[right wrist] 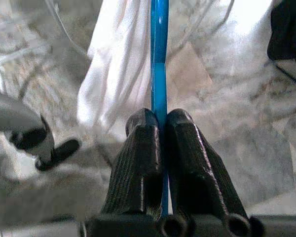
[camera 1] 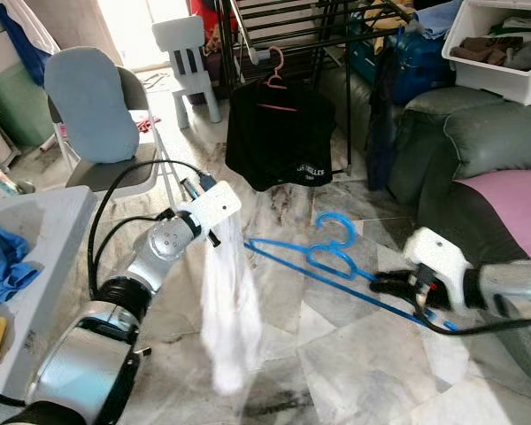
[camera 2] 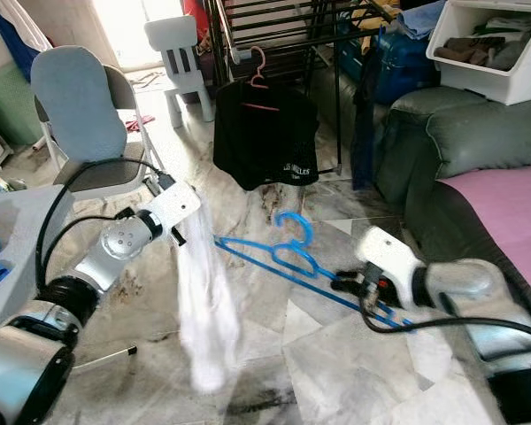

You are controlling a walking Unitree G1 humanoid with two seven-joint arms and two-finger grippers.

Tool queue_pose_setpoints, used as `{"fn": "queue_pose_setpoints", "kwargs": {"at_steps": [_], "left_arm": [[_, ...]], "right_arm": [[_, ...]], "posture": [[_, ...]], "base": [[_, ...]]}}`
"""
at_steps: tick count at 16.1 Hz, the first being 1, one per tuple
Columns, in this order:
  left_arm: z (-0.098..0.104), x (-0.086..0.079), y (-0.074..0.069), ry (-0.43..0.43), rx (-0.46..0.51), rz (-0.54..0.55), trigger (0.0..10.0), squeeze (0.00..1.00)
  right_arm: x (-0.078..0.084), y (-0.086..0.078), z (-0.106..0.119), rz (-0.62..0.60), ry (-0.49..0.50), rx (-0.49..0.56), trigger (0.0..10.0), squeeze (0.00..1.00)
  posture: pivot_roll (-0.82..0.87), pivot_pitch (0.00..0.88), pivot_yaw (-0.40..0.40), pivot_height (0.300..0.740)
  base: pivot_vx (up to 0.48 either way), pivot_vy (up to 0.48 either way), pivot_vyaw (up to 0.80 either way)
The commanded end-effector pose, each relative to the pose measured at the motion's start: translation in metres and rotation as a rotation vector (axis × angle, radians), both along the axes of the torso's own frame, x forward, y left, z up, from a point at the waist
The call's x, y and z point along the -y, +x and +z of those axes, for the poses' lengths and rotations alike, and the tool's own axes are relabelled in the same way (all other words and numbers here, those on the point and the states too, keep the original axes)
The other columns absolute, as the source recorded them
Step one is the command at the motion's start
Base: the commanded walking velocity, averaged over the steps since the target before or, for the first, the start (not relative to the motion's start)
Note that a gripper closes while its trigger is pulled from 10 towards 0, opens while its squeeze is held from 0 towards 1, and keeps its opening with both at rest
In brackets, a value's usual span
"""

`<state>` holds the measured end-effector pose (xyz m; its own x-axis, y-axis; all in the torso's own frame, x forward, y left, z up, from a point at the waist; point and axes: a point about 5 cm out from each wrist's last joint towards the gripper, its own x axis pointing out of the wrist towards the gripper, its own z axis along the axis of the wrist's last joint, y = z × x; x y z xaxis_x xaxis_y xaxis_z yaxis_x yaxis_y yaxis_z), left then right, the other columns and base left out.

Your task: Hang hanger

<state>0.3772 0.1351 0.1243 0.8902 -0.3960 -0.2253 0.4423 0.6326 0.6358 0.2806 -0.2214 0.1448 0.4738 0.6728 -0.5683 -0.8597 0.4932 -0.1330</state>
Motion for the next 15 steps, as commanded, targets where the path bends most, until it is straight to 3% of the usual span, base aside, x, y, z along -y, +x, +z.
{"fn": "queue_pose_setpoints", "kwargs": {"at_steps": [1,3,7,11,12,15], "left_arm": [[-0.01,-0.012,-0.002,-0.044,-0.054,0.09,10.0,0.0],[-0.015,-0.009,-0.004,-0.09,-0.081,0.105,10.0,0.0],[-0.016,-0.008,-0.003,-0.092,-0.086,0.122,10.0,0.0],[-0.021,-0.027,-0.002,-0.091,-0.121,0.266,10.0,0.0],[-0.02,-0.035,-0.001,-0.123,-0.109,0.335,10.0,0.0],[-0.017,-0.036,0.0,-0.157,-0.099,0.346,10.0,0.0]], "right_arm": [[-0.008,0.004,0.015,0.028,0.045,0.045,10.0,0.0],[-0.009,0.001,0.012,0.052,0.023,0.029,10.0,0.0],[-0.01,0.002,0.016,0.054,0.045,0.035,10.0,0.0],[-0.01,-0.005,0.011,0.088,0.012,-0.005,10.0,0.0],[-0.003,-0.008,-0.003,0.089,-0.098,-0.043,10.0,0.0],[0.002,-0.006,-0.022,0.049,-0.167,-0.048,10.0,0.0]], "posture": [[-0.14,0.0,0.11,0.74],[-0.14,0.0,0.104,0.74],[-0.14,0.0,0.103,0.74],[-0.15,0.0,0.107,0.74],[-0.15,0.0,0.109,0.74],[-0.14,0.0,0.108,0.74]], "base": [[0.0,0.0,0.0],[0.0,0.0,0.0],[0.0,0.0,0.0],[0.0,0.0,0.0],[0.0,0.0,0.0],[0.0,0.0,0.0]]}}
